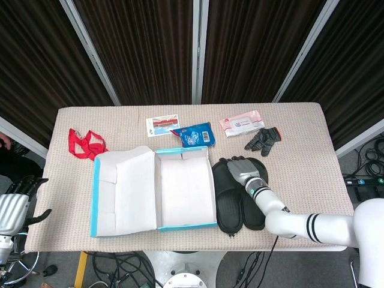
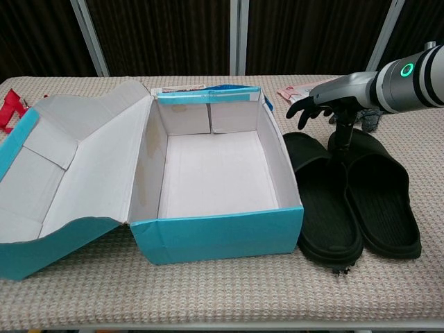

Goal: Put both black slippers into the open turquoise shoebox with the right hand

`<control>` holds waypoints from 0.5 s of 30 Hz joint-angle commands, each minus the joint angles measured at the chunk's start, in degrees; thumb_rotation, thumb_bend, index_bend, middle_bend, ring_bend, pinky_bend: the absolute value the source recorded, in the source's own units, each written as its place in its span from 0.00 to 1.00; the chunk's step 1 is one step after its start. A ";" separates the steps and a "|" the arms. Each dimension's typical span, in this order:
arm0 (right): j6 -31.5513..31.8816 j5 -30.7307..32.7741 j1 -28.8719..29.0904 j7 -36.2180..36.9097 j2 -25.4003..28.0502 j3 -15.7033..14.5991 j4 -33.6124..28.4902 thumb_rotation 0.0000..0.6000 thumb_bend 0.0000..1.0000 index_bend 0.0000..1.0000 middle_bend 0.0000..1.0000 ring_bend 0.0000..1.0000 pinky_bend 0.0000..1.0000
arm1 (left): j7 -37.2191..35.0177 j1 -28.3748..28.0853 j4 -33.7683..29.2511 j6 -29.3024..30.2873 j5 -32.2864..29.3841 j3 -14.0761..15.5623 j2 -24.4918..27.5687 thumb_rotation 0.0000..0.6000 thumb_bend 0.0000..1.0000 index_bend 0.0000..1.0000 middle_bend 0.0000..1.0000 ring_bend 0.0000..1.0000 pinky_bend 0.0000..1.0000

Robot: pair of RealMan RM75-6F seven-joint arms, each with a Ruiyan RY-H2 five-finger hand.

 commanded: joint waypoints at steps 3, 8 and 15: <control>0.29 -0.30 0.09 0.81 -0.64 -0.33 0.53 1.00 0.00 0.00 0.13 0.00 0.00 | -1.17 0.03 -0.15 -0.32 -0.30 0.00 0.12 1.00 0.18 0.21 0.23 0.13 0.21; -0.18 -0.32 0.12 1.89 -1.28 -0.67 1.21 1.00 0.00 0.00 0.13 0.00 0.00 | -2.94 0.03 -0.63 -0.81 -0.44 0.15 0.54 1.00 0.18 0.21 0.23 0.13 0.21; 0.09 -0.66 0.44 2.21 -2.23 -1.38 2.16 1.00 0.00 0.00 0.14 0.00 0.00 | -4.15 0.03 -0.63 -1.13 -0.48 0.25 0.82 1.00 0.18 0.21 0.23 0.13 0.21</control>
